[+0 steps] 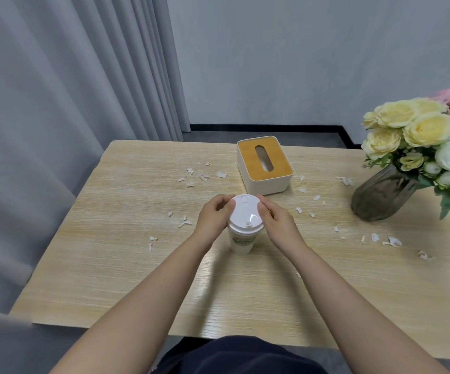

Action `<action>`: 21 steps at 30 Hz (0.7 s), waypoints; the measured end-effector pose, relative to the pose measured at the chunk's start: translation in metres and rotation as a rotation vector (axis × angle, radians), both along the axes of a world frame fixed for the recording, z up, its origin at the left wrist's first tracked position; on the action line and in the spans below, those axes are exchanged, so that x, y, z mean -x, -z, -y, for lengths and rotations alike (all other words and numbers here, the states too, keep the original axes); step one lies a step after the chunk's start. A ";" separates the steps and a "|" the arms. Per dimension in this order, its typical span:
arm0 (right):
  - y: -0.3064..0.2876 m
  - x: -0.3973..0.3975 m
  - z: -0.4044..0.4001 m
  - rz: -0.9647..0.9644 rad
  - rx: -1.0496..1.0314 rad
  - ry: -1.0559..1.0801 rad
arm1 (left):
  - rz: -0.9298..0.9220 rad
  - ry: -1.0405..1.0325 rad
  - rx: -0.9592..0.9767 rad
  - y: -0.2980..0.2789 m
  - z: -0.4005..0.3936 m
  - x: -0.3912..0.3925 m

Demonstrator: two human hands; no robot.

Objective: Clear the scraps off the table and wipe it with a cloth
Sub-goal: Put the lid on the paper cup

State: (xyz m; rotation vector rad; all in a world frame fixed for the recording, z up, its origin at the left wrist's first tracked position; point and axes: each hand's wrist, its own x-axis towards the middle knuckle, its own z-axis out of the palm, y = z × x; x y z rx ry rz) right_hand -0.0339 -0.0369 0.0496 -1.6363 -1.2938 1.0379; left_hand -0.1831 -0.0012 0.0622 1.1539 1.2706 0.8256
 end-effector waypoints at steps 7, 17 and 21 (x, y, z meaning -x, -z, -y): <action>0.004 -0.012 0.006 -0.073 0.071 -0.132 | 0.169 0.216 0.122 0.010 0.006 0.014; 0.008 -0.008 0.008 -0.183 0.076 -0.090 | 0.157 0.105 0.054 0.020 0.021 0.011; 0.008 -0.006 0.009 -0.299 0.085 -0.016 | 0.202 0.003 0.129 0.020 0.027 0.006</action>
